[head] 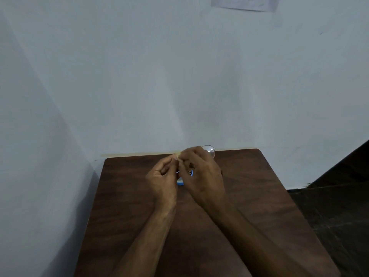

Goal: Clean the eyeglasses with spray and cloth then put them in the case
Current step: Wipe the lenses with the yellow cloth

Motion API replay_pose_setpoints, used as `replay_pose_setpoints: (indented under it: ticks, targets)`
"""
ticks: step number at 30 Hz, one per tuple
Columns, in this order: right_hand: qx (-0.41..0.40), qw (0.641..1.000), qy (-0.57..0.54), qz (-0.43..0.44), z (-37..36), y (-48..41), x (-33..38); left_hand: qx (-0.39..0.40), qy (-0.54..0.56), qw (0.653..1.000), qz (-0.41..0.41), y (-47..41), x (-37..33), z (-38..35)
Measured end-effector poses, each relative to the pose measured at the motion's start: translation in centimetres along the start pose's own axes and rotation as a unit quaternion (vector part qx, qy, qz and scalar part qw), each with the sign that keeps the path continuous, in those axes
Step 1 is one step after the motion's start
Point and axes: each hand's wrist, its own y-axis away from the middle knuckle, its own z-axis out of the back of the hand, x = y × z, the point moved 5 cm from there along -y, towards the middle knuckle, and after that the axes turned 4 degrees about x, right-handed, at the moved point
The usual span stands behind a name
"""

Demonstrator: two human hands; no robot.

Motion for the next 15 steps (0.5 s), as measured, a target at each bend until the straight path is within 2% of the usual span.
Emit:
replay_pose_setpoints:
  ticks: [5,10,15]
  targets:
    - [-0.045,0.999,0.009,-0.029,0.3,-1.6,-1.9,-0.004,-0.009,1.0,-0.005,0.2,0.3,0.1]
    - [-0.007,1.0,0.009,0.007,-0.2,-0.1,0.0,-0.007,0.011,1.0,0.012,0.1,0.1,0.3]
    - [-0.031,0.998,0.041,-0.03,0.2,-1.6,-2.1,-0.016,0.0,1.0,0.011,0.0,0.3,0.6]
